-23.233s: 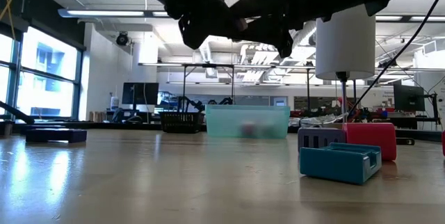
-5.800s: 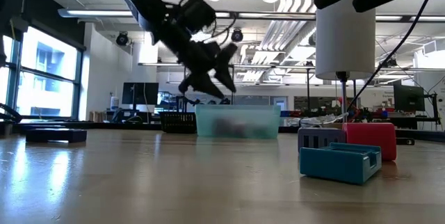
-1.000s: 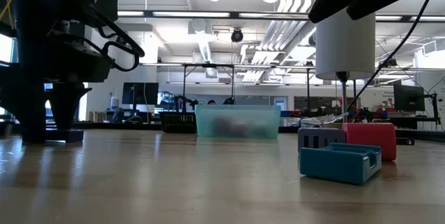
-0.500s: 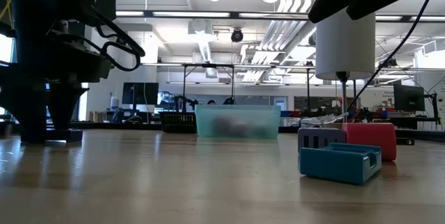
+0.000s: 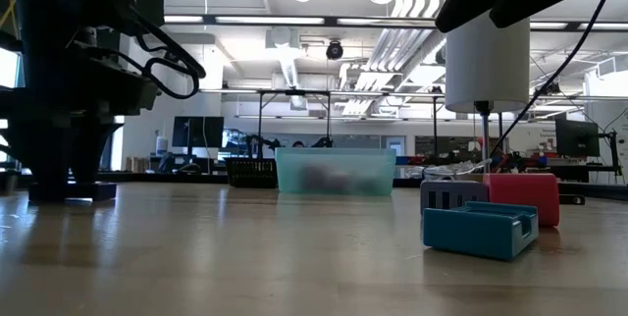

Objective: Pick & Place Office items
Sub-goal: Put the purple digital clock into the black bin

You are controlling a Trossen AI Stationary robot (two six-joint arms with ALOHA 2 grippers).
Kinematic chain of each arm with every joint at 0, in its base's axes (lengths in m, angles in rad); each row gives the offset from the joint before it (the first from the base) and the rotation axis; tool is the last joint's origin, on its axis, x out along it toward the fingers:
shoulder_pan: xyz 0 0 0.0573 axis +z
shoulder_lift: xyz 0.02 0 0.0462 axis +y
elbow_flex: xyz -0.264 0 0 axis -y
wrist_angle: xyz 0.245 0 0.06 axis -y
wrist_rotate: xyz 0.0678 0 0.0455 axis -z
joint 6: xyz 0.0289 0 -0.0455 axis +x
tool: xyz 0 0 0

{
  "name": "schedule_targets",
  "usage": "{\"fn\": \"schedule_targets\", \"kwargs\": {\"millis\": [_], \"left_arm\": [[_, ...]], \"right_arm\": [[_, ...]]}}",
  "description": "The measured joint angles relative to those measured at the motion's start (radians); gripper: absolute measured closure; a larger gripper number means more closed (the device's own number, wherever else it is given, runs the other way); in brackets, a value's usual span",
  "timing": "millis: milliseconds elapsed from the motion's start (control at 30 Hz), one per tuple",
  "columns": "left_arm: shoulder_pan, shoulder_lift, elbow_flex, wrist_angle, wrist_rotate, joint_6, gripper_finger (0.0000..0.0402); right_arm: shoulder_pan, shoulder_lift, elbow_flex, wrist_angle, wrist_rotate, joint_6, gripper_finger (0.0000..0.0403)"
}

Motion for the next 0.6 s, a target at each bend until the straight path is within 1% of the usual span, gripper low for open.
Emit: {"fn": "schedule_targets", "kwargs": {"millis": [100,233,333,400,500,600], "left_arm": [[0.0,0.0,0.0,0.001,-0.003,-0.008,0.0261],[0.0,0.0,0.001,0.006,-0.016,-0.07,0.0261],[0.0,0.0,0.002,0.006,-0.018,-0.086,0.0261],[0.0,-0.008,0.002,0.005,-0.022,-0.1,0.0261],[0.002,-0.033,0.004,-0.009,-0.043,-0.181,0.0261],[0.013,-0.062,0.006,0.0,-0.053,-0.214,0.0261]], "right_arm": [[0.0,0.0,0.0,0.0,0.0,0.0,0.0151],[0.0,0.0,0.0,0.0,0.001,0.0,0.0151],[0.0,0.0,0.0,0.0,0.004,-0.002,0.0151],[-0.001,0.0,0.0,0.0,0.007,-0.004,0.0151],[-0.008,0.0,0.0,0.0,0.011,-0.007,0.0151],[-0.021,0.0,0.0,0.0,0.003,-0.011,0.0151]]}}
